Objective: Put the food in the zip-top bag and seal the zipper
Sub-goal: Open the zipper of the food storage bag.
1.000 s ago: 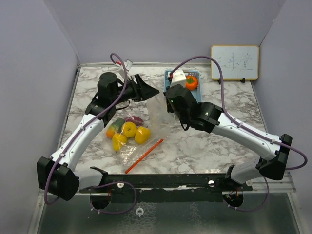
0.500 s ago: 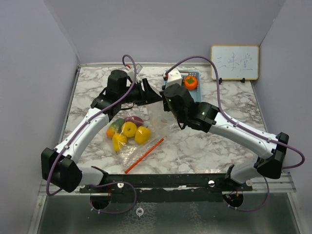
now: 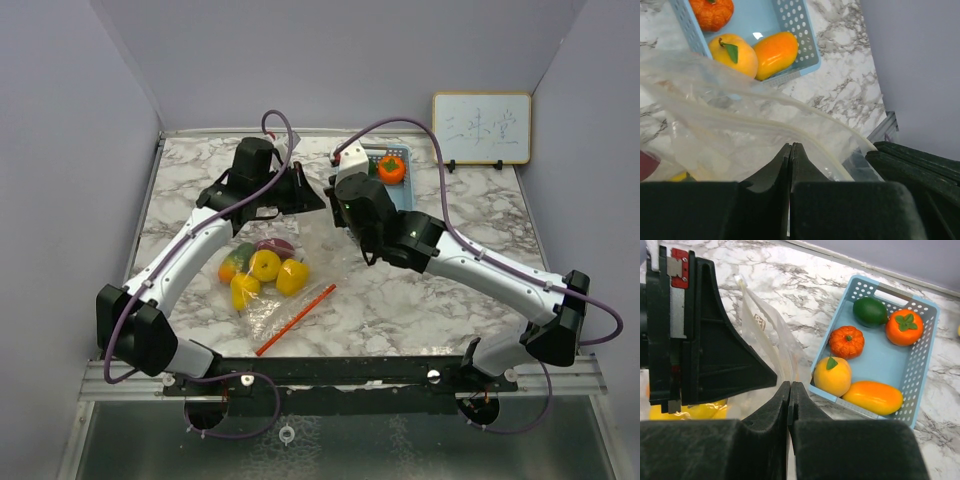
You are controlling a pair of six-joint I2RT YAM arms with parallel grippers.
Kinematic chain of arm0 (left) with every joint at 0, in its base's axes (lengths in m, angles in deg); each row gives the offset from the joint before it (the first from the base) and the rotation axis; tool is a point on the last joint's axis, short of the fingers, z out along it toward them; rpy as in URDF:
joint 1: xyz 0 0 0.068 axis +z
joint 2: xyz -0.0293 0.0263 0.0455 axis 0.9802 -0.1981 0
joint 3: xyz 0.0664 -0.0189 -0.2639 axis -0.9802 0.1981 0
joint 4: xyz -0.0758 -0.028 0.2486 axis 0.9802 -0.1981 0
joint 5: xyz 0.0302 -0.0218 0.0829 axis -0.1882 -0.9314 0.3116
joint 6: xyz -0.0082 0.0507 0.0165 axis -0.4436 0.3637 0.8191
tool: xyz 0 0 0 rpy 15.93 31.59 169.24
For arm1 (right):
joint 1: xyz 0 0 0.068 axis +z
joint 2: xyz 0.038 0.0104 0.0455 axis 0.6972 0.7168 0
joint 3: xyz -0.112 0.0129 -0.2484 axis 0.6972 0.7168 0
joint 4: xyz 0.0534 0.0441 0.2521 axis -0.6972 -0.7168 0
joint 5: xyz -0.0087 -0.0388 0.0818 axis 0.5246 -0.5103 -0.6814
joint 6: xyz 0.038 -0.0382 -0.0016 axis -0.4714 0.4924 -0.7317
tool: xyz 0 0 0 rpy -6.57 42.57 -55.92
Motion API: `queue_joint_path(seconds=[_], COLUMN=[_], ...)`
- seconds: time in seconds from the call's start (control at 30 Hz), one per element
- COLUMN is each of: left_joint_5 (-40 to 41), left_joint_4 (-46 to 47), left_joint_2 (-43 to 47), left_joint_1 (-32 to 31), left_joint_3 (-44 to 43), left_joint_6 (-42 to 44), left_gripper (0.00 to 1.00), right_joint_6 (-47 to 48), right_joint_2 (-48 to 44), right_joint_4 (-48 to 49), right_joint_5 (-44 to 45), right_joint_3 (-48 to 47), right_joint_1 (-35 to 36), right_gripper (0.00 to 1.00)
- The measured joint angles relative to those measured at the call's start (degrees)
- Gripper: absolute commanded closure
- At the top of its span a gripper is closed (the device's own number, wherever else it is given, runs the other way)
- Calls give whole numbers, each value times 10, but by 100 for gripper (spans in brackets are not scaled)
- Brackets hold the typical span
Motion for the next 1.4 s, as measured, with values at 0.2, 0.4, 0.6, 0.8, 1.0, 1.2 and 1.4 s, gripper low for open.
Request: queue_joint_path(seconds=[0.2, 0.4, 0.6, 0.8, 1.0, 1.2, 1.4], left_joint_5=[96, 188, 134, 66, 45, 35, 32], left_joint_4=[-78, -111, -59, -13, -8, -10, -36], left_joint_2=[-7, 41, 65, 50, 26, 21, 6], left_joint_1=[0, 0, 0, 0, 0, 0, 0], left_joint_3=[-66, -92, -68, -43, -64, -64, -66], left_joint_6=[43, 70, 9, -92, -139, -156, -156], left_gripper=[100, 79, 53, 53, 56, 58, 60], right_joint_6=[2, 3, 16, 26, 34, 40, 58], right_joint_2=[0, -13, -55, -58, -61, -64, -76], right_joint_4=[1, 6, 75, 128, 163, 175, 194], right_joint_5=[46, 55, -14, -76, -110, -116, -116], right_joint_3=[9, 24, 90, 101, 121, 134, 142], right_joint_1=[-7, -40, -51, -51, -51, -51, -51], right_gripper=[98, 98, 98, 98, 98, 98, 98])
